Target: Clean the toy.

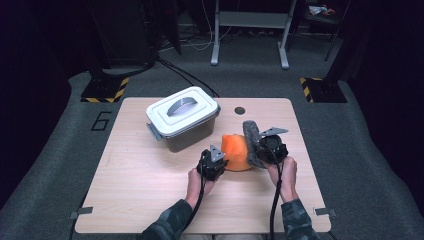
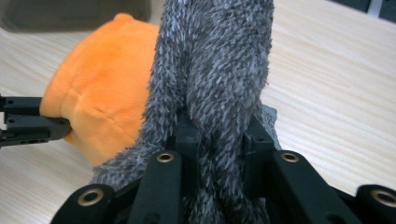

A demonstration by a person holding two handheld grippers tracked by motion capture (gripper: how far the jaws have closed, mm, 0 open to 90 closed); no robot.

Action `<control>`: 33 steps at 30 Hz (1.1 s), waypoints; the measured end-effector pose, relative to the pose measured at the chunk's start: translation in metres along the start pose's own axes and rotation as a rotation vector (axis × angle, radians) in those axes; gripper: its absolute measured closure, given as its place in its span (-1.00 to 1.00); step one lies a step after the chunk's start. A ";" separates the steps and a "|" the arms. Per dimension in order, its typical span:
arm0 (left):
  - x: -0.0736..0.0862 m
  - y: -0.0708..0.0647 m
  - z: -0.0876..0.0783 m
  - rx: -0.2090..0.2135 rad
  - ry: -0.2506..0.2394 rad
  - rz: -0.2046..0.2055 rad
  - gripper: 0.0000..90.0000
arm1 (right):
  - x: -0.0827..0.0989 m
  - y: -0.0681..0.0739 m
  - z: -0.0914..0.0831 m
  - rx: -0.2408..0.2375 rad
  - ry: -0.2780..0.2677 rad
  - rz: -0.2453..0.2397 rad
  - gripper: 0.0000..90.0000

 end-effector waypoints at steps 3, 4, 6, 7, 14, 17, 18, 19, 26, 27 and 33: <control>-0.002 -0.001 -0.005 0.018 -0.013 -0.001 0.85 | -0.003 0.006 -0.009 -0.009 -0.023 -0.010 0.62; -0.003 -0.001 -0.007 0.026 -0.009 0.004 0.85 | -0.004 0.008 -0.011 -0.017 -0.026 -0.022 0.62; -0.005 -0.002 -0.011 0.046 -0.016 -0.017 0.85 | -0.008 0.014 -0.017 -0.034 -0.043 -0.030 0.62; -0.006 -0.002 -0.013 0.056 -0.012 -0.019 0.85 | -0.010 0.018 -0.019 -0.038 -0.048 -0.035 0.62; -0.006 -0.002 -0.014 0.074 -0.003 -0.038 0.84 | -0.017 0.042 -0.001 -0.108 -0.011 -0.086 0.61; -0.003 -0.001 -0.009 0.033 0.025 -0.014 0.81 | -0.013 0.049 0.016 -0.073 0.014 -0.101 0.62; -0.001 -0.001 -0.008 0.020 0.030 0.000 0.81 | -0.013 0.050 0.018 -0.069 0.016 -0.105 0.62; 0.000 -0.001 -0.008 0.012 0.030 0.004 0.81 | -0.012 0.052 0.019 -0.061 0.018 -0.108 0.62; 0.003 0.000 -0.006 -0.008 0.030 0.009 0.81 | -0.011 0.046 0.019 -0.029 0.018 -0.110 0.63; 0.003 0.000 -0.006 -0.008 0.029 0.009 0.81 | -0.009 0.041 0.018 -0.030 0.017 -0.103 0.63; 0.004 0.000 -0.006 -0.009 0.022 0.013 0.80 | -0.005 0.027 0.018 -0.030 0.017 -0.062 0.62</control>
Point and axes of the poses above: each handheld gripper's, and its own axes: z roughly forward along the jaws, x roughly out of its underside, y roughly to its left, the point moved 2 cm from there along z, roughly forward along the jaws, and after that the axes turned 2 degrees about z, right-handed, at the moved point
